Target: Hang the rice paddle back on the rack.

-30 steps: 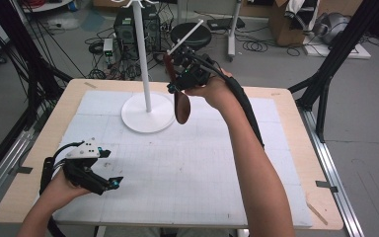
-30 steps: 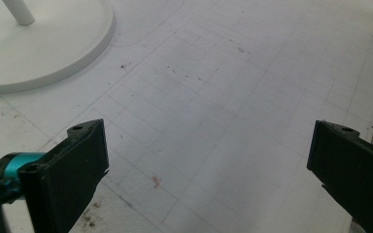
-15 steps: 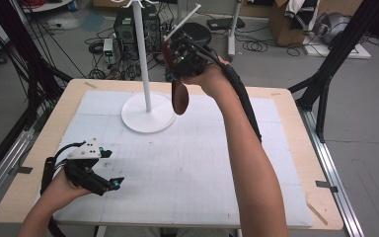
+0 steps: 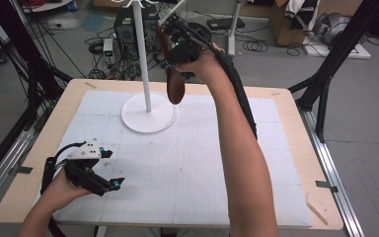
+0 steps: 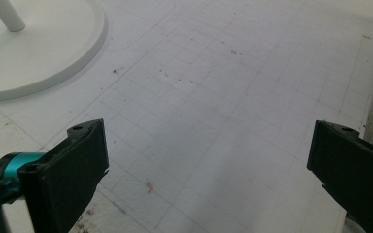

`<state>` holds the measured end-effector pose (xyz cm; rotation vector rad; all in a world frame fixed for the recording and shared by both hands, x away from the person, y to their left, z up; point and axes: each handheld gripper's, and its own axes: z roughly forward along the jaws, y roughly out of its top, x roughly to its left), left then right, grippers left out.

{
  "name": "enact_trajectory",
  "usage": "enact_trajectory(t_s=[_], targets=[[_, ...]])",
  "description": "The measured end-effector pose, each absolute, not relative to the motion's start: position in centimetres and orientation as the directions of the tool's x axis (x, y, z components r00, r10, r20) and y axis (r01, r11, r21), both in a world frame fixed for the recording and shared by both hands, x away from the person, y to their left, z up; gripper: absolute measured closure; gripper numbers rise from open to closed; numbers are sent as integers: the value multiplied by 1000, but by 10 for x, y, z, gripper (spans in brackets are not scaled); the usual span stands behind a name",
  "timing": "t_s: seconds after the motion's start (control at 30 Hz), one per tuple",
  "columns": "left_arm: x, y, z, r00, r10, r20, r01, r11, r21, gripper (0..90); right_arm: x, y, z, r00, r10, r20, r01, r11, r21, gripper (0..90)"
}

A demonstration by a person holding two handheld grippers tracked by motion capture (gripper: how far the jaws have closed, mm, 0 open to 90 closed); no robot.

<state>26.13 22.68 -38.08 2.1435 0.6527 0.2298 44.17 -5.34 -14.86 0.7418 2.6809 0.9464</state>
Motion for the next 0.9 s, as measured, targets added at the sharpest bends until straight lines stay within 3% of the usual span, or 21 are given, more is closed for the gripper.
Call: enact_trajectory(t_s=[0.9], targets=[[261, 224, -381, 854, 515, -67, 363, -499, 787, 18, 468, -24, -124, -804, 594, -23, 451, 634, 629, 782]])
